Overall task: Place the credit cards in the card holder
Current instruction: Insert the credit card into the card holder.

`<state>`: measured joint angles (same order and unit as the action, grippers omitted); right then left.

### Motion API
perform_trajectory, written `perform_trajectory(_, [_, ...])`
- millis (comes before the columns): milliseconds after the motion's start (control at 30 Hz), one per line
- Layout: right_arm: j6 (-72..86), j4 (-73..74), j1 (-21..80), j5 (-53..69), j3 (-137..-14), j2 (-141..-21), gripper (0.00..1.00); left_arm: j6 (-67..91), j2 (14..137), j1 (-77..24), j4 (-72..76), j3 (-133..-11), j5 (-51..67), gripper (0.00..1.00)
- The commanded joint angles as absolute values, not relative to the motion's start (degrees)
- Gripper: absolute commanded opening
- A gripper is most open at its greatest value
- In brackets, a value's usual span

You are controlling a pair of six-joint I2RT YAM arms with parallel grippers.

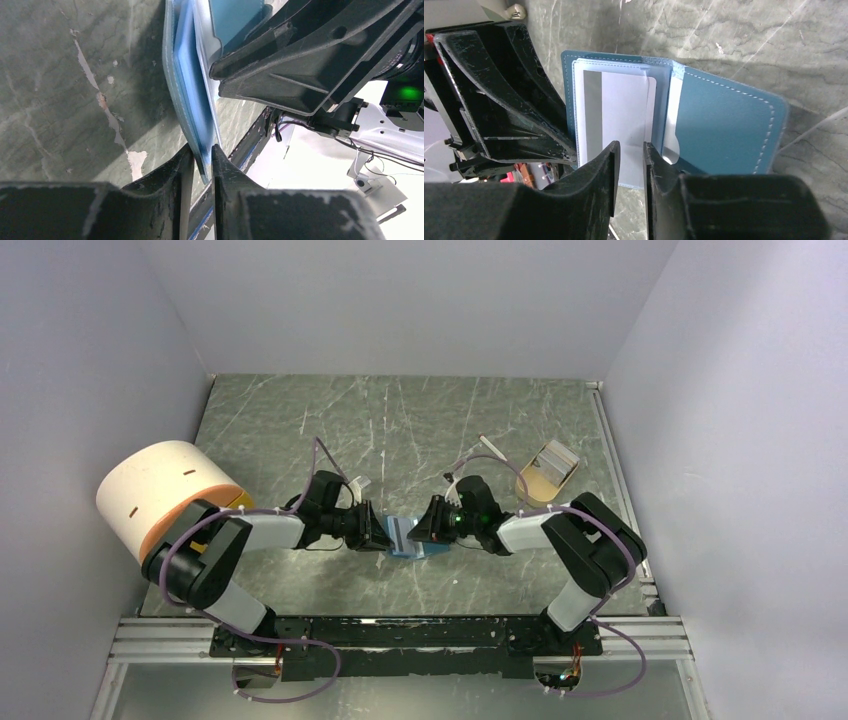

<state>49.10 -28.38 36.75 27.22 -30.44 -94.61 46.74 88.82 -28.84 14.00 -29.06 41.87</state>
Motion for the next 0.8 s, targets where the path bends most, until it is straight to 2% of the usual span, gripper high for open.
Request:
perform_trajectory(0, [47.6, -27.7, 37.2, 26.4, -29.9, -93.4, 0.26, 45.0, 87.2, -29.3, 13.7, -29.9, 42.0, 0.26])
perform_trajectory(400, [48.8, -31.1, 37.2, 28.3, -28.8, -95.0, 0.28, 45.6, 89.6, -29.2, 15.9, -32.0, 42.2, 0.27])
perform_trajectory(467, [48.4, -30.3, 37.2, 28.1, -28.8, -94.2, 0.30, 44.8, 88.9, -29.2, 14.1, -33.1, 41.8, 0.22])
perform_trajectory(533, [46.8, -27.0, 37.2, 27.1, -29.5, -93.0, 0.30, 43.7, 87.7, -29.2, 10.7, -34.2, 40.6, 0.11])
perform_trajectory(767, [39.2, -13.2, 37.1, 17.8, -31.3, -87.3, 0.26, 35.4, 84.9, -29.2, -10.9, -40.6, 31.8, 0.09])
